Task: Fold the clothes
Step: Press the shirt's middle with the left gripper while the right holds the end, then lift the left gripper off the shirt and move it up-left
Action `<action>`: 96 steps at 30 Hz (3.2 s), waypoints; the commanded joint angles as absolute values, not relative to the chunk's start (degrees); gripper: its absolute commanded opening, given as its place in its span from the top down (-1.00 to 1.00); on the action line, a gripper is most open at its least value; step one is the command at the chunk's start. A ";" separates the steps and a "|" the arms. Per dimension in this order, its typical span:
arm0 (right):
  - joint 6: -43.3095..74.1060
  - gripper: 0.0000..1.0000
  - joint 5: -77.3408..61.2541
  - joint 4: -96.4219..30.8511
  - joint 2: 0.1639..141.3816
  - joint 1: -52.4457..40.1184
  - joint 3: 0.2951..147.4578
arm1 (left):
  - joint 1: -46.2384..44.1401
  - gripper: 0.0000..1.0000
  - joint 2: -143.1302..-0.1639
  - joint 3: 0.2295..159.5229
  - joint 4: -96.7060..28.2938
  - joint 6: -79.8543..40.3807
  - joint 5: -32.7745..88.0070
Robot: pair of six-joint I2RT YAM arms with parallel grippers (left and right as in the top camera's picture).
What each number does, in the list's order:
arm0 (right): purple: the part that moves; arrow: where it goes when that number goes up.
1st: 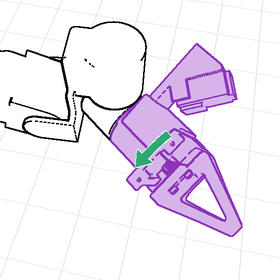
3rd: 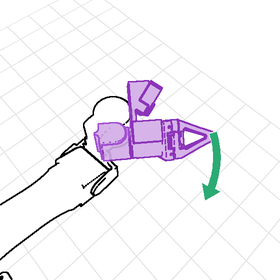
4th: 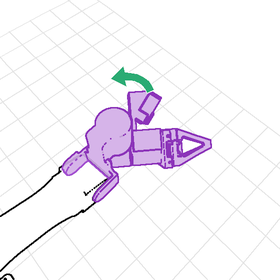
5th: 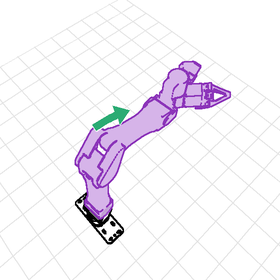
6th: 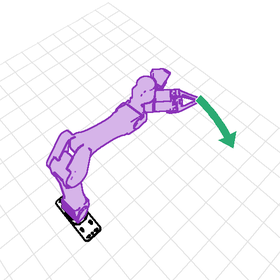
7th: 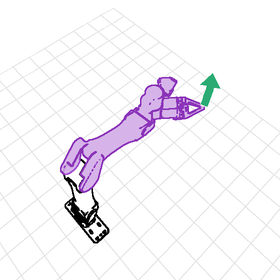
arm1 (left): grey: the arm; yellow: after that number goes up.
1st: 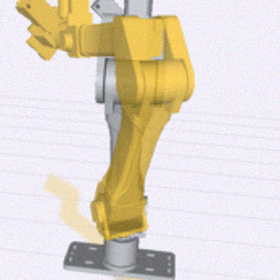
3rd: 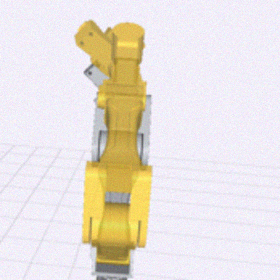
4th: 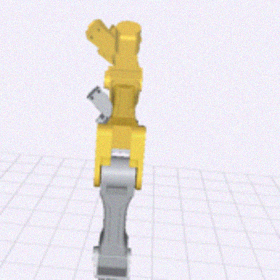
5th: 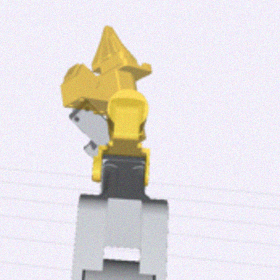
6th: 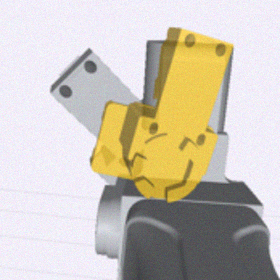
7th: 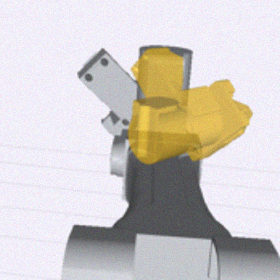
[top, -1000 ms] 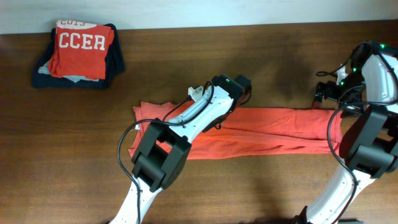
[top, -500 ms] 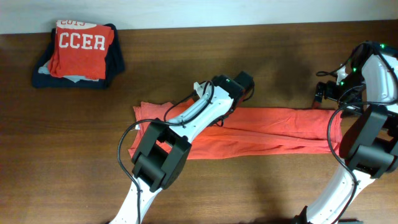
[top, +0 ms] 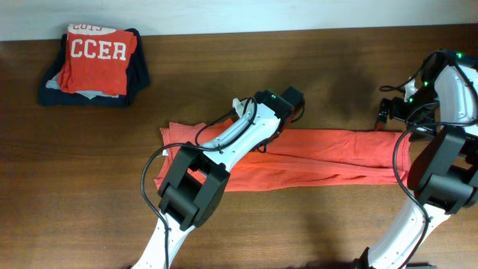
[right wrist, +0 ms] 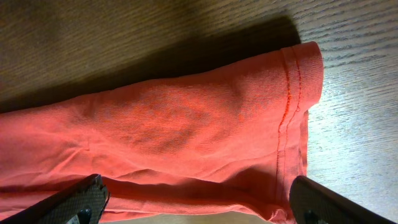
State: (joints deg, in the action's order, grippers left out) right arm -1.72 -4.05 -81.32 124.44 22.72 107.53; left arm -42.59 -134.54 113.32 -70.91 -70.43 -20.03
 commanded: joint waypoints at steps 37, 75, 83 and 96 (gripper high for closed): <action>-1.69 -0.97 -4.29 -81.34 124.11 22.90 108.27 | -50.87 0.77 -136.07 119.81 -83.44 -66.39 -10.90; -1.69 -0.97 -4.32 -81.34 124.11 22.90 108.27 | -31.46 -0.98 -129.51 119.31 -85.89 -64.14 -12.49; -1.69 -0.97 -4.29 -81.34 124.11 22.90 108.27 | -22.39 -0.98 -129.51 119.31 -88.99 -63.07 -18.20; -1.69 -0.97 -4.32 -81.34 124.11 22.87 108.27 | -11.53 -0.99 -129.51 119.28 -89.67 -63.07 -18.26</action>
